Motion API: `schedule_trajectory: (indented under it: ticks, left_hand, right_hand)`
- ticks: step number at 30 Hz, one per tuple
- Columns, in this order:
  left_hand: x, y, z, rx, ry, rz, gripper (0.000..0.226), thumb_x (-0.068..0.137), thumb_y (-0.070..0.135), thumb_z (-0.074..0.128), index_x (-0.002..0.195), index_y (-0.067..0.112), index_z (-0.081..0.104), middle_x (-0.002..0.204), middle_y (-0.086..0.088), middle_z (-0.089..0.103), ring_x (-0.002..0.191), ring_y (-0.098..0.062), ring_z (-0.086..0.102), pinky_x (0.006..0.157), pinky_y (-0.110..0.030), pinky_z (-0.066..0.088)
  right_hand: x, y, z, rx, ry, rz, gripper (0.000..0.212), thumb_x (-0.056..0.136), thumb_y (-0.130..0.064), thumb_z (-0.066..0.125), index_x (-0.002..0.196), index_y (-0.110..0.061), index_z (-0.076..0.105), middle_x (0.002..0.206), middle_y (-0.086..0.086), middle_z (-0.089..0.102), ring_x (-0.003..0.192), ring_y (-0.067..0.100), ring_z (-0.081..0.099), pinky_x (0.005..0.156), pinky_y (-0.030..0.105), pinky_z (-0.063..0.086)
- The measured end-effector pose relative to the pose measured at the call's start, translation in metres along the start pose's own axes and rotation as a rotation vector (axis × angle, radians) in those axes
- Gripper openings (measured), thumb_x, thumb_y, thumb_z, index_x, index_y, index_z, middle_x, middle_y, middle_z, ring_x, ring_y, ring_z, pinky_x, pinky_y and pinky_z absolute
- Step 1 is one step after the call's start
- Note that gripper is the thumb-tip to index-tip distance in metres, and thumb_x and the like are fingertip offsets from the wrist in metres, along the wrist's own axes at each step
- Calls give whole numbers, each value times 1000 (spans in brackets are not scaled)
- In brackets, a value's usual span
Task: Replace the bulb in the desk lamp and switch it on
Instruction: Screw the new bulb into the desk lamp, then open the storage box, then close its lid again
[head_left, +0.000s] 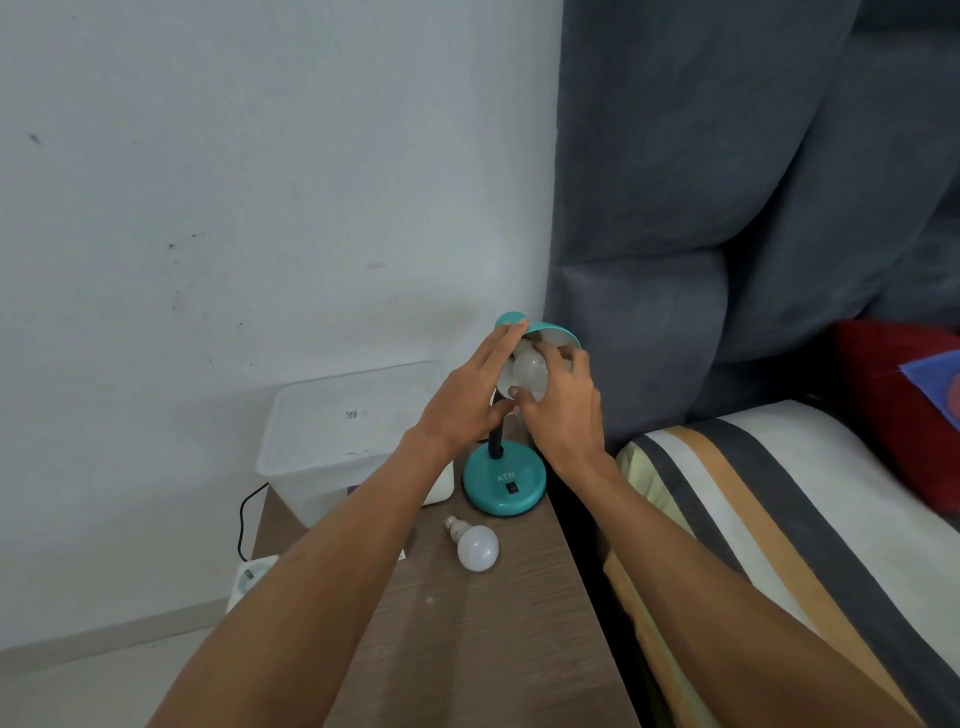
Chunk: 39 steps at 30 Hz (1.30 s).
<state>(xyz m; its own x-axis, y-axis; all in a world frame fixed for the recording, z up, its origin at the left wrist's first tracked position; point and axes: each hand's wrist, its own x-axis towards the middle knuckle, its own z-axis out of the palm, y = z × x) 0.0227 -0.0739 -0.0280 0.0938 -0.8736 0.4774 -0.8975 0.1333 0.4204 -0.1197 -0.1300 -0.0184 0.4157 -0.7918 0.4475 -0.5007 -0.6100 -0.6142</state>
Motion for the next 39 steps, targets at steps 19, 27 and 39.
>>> schedule_trajectory:
  ticks: [19,27,39]
  left_hand:
    - [1,-2,1,7,-3,-11,96,90,15,79,163,26,18,169,-3,27,139,-33,52,109,-49,52]
    - [0,-2,3,8,-13,-4,103,88,9,80,163,33,13,170,0,24,132,-36,57,108,-51,51]
    - [1,5,1,16,-20,-10,109,85,8,82,161,37,10,170,1,25,117,-41,64,100,-51,56]
  right_hand:
    - [6,-4,-2,144,6,275,61,93,-51,59,136,-9,51,117,15,68,106,32,66,85,36,53]
    - [1,-5,-5,54,3,33,60,85,-22,77,138,-19,47,136,9,52,113,34,61,93,42,50]
    - [9,-11,-17,194,10,184,55,84,-31,77,132,-15,56,120,8,67,108,27,64,91,37,51]
